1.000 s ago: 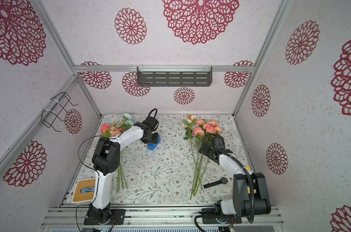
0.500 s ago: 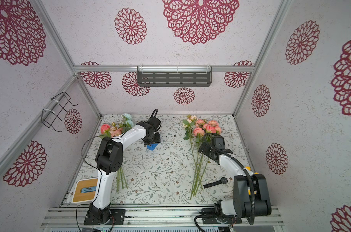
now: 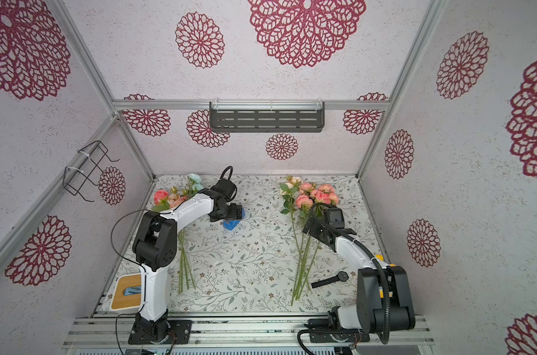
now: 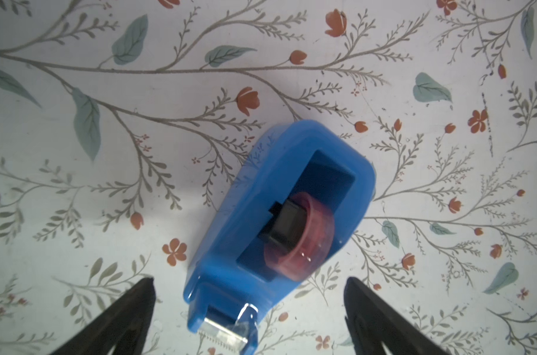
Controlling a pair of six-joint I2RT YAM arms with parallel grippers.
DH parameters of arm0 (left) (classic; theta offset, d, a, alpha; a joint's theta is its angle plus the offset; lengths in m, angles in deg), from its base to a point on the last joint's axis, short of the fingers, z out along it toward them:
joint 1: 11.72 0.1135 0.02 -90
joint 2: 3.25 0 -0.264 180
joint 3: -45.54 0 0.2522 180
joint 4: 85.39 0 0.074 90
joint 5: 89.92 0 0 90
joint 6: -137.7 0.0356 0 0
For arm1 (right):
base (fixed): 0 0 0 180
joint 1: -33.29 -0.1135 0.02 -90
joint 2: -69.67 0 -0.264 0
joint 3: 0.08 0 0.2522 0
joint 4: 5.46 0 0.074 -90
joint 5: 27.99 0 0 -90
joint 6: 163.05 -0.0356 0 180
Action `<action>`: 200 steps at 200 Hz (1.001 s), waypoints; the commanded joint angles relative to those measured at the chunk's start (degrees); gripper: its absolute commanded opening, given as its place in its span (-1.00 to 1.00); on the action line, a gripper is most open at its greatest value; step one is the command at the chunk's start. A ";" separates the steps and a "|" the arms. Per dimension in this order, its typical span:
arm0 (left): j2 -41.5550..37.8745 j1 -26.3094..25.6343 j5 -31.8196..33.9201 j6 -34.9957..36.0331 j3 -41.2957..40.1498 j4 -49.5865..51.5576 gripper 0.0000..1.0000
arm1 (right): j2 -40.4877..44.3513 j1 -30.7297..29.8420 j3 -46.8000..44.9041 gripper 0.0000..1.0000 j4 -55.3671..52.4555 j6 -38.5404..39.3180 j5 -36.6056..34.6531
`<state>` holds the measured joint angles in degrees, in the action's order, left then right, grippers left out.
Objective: Wrap bouquets with tape
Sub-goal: Adjust the Tape Cutter at the center of the board.
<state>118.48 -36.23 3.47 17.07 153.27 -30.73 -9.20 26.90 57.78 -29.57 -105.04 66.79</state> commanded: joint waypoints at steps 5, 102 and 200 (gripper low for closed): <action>-2.55 1.94 -7.42 1.79 -3.64 -9.13 1.00 | 1.35 0.24 0.27 0.98 0.51 1.33 0.15; -4.56 -0.26 -19.85 -7.43 -11.81 -21.98 0.96 | 1.09 0.24 0.41 0.98 0.16 1.60 0.26; -3.33 -3.65 -22.09 -12.06 -10.03 -22.80 0.98 | 0.91 0.24 1.02 0.98 -0.11 1.59 0.10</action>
<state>116.23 -39.22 -16.63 6.07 141.29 -51.23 -9.20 26.90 57.78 -29.61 -104.10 66.81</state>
